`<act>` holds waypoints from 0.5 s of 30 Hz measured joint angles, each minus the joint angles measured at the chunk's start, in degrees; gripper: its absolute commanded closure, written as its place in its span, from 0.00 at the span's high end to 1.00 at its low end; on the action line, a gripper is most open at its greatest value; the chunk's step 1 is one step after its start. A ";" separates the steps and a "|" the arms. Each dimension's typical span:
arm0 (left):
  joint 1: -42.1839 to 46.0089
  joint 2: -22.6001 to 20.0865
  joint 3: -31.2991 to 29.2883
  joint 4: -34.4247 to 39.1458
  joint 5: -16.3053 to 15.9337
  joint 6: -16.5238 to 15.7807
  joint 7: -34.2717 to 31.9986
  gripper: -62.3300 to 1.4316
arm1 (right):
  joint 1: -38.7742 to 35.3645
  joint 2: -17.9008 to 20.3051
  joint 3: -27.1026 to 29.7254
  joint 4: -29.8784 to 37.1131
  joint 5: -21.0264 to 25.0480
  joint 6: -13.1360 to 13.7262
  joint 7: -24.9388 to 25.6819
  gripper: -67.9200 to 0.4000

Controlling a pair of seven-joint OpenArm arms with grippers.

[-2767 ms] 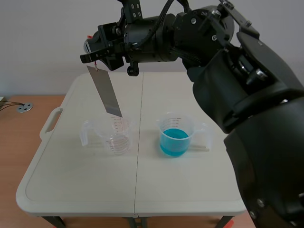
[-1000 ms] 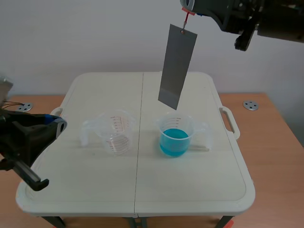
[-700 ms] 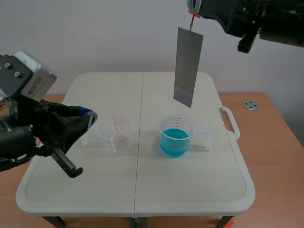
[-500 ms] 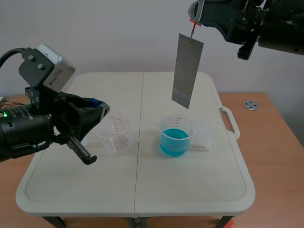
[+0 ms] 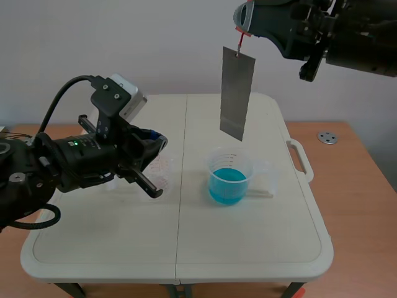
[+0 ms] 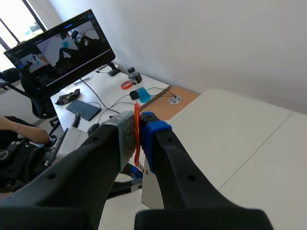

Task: Hold the metal plate by the orange handle, dip it into the blue solution, take it out and point at it, then put the plate back in the beaker on the left.
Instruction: 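Point at the plate with the left hand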

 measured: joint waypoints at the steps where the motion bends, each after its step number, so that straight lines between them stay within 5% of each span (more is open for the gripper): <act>1: -0.39 0.52 0.24 -0.70 0.00 -0.02 0.00 0.06 | 0.02 0.28 -0.28 0.00 0.00 0.02 0.02 0.03; 15: -3.67 3.28 3.48 -5.29 1.88 0.00 0.00 0.06 | 0.00 0.59 -0.50 0.00 0.00 0.00 0.42 0.03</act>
